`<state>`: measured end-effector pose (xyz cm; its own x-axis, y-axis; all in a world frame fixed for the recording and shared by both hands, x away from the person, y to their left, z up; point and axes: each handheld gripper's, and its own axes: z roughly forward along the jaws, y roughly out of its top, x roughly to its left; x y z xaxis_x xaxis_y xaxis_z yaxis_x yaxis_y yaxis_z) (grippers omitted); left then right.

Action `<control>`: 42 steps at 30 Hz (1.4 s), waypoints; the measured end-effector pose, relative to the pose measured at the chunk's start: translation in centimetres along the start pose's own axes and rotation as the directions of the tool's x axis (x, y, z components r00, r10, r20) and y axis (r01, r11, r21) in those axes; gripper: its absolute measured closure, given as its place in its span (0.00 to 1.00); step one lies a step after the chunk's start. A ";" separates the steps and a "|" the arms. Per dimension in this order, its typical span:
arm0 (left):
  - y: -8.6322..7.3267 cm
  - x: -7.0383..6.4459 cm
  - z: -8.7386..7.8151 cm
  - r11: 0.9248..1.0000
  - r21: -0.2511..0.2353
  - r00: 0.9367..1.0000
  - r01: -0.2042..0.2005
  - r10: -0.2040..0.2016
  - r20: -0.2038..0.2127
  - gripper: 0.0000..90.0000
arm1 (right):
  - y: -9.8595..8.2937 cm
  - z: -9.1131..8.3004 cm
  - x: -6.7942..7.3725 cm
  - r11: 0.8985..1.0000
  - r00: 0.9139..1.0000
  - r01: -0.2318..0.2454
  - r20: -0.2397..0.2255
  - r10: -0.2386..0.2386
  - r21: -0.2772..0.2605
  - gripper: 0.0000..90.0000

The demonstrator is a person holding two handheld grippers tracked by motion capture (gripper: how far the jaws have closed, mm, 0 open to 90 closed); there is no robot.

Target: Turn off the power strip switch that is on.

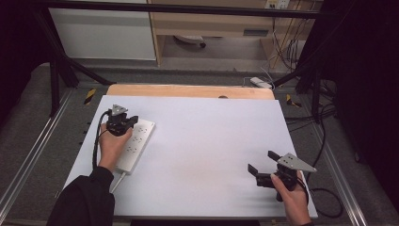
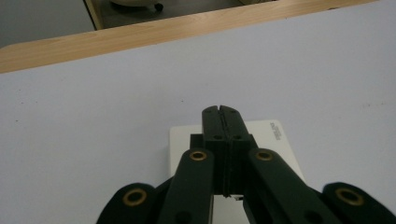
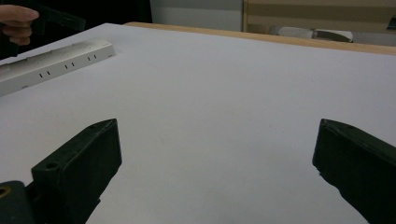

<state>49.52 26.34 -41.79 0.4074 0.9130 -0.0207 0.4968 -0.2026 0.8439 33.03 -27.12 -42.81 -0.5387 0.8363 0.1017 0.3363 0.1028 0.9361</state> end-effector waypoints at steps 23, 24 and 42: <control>0.4 -0.2 -0.1 0.997 -0.064 0.998 0.048 -0.051 -0.042 0.57 | 0.0 0.0 0.0 1.000 1.000 0.001 -0.003 -0.001 0.001 0.02; 0.4 -0.2 -0.1 0.997 -0.064 0.998 0.050 -0.053 -0.041 0.56 | 0.0 0.0 0.0 1.000 1.000 0.001 -0.001 -0.001 0.001 0.02; 0.5 -0.6 0.6 0.991 -0.065 0.992 0.119 -0.121 -0.041 0.14 | 0.0 0.0 -0.1 1.000 1.000 0.000 0.001 0.000 -0.001 0.02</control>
<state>49.96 25.52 -41.67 0.3127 0.9445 -0.1011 0.4904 -0.0694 0.8687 33.05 -27.20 -42.82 -0.5379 0.8369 0.1015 0.3352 0.1019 0.9366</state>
